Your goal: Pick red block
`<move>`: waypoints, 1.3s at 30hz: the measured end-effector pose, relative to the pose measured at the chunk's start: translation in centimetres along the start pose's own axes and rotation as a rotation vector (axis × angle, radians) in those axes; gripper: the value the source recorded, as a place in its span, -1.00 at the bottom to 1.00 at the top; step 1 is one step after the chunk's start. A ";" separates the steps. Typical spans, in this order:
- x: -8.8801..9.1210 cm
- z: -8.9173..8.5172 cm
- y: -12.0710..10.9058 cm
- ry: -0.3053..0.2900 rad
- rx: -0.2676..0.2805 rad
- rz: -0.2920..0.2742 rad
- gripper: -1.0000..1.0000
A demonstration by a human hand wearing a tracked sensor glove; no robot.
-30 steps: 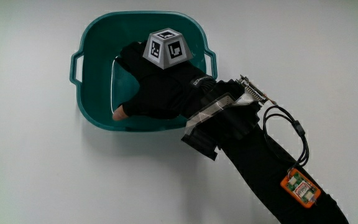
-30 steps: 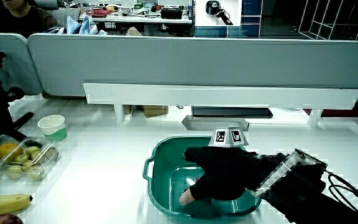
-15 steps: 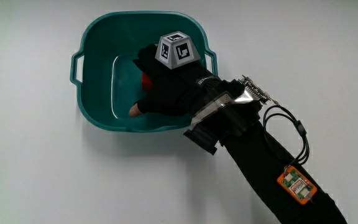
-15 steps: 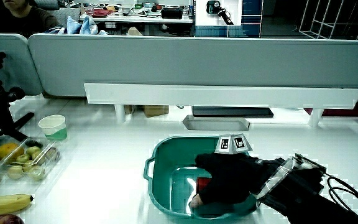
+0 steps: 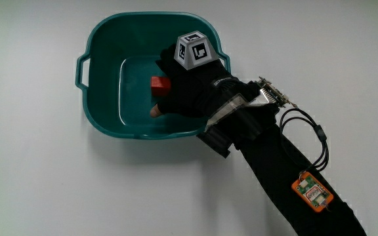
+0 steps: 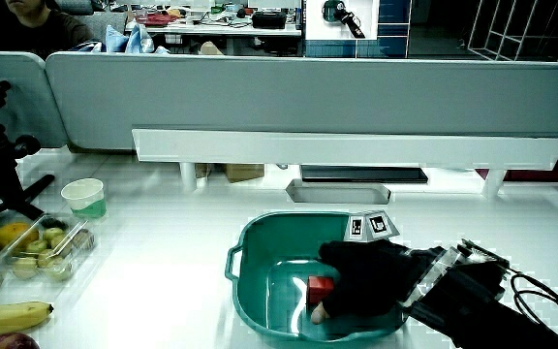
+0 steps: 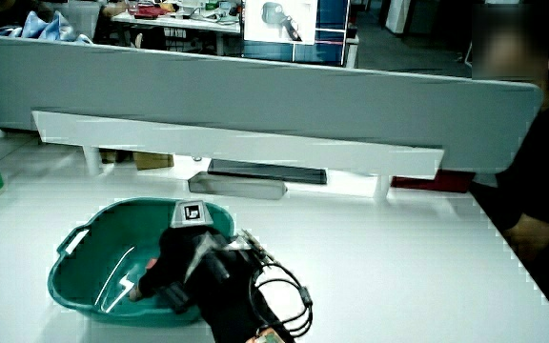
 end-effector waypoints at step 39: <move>-0.2 -0.1 0.1 -0.032 0.100 0.000 0.67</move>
